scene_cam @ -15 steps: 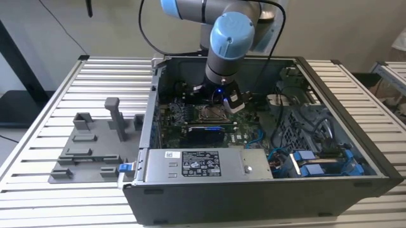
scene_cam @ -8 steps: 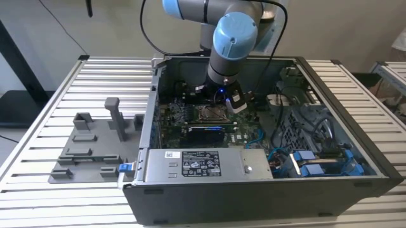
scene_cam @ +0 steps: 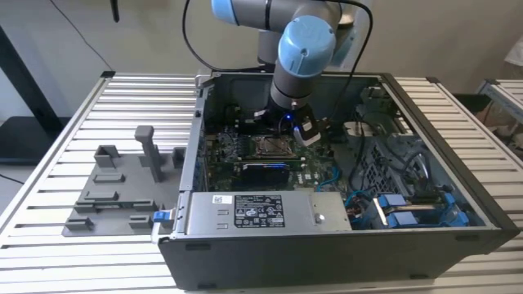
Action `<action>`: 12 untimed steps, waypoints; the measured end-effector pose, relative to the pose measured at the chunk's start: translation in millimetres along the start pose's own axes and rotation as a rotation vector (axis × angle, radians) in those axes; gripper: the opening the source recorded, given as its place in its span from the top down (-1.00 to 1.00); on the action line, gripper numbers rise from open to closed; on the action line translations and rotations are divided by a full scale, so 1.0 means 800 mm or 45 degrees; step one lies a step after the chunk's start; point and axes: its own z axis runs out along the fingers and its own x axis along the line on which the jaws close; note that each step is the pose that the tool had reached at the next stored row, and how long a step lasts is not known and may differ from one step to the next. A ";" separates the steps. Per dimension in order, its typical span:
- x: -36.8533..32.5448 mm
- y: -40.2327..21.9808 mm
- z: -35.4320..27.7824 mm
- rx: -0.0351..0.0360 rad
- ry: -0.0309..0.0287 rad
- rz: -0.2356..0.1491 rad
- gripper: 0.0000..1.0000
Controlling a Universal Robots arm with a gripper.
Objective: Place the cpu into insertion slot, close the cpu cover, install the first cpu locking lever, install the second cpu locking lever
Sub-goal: 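Install the first cpu locking lever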
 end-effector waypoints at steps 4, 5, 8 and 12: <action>-0.0012 0.0000 0.0000 -0.0001 0.0000 0.000 0.79; -0.0012 -0.0002 -0.0003 0.0001 0.0004 0.000 0.79; -0.0013 -0.0010 -0.0016 0.0001 0.0024 0.001 0.79; -0.0012 -0.0017 -0.0028 0.0004 0.0047 0.002 0.79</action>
